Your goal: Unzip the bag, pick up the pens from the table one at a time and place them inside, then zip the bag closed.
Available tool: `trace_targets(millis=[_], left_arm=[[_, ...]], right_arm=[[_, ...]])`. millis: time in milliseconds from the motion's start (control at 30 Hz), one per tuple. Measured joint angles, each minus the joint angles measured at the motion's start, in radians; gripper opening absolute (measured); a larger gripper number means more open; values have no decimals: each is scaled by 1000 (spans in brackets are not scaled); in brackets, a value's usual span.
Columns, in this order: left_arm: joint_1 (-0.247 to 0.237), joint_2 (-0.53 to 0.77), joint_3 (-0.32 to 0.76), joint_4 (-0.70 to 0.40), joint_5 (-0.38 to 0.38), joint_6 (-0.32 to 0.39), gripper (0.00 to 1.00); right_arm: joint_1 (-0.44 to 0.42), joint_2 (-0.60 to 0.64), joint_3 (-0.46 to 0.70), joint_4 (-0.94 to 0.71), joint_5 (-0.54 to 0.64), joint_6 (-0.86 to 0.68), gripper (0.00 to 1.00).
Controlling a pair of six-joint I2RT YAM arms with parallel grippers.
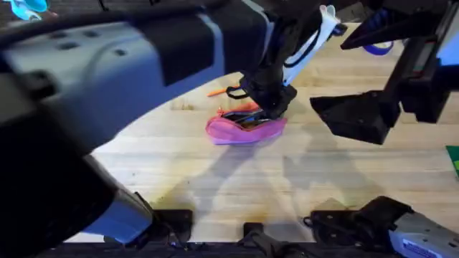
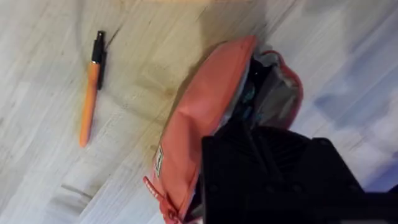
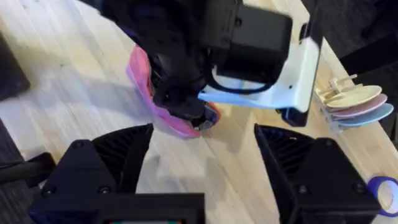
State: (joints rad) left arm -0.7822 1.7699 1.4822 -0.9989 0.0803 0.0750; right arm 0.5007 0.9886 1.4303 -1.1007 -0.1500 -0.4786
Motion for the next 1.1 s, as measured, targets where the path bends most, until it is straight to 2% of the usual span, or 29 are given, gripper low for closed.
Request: trace_targets(millis=[267,367,400,433,533,567,900,1100], left_arm=[[0,81,0,9,-2,1,43],[0,82,0,11,-3,4,90],[0,82,0,11,-3,8,152],[0,82,0,10,-4,8,280],[0,82,0,17,-3,8,756],[0,82,0,19,-3,7,985],[0,82,4,13,-3,8,992],[2,75,46,0,-29,8,992]], right_arm=[[0,0,0,0,0,0,998],[0,0,0,0,0,0,998],[0,0,0,0,0,0,998],[0,0,0,0,0,0,998],[0,0,0,0,0,0,998],[0,0,0,0,0,0,998],[0,0,0,0,0,0,998],[0,0,0,0,0,0,998]])
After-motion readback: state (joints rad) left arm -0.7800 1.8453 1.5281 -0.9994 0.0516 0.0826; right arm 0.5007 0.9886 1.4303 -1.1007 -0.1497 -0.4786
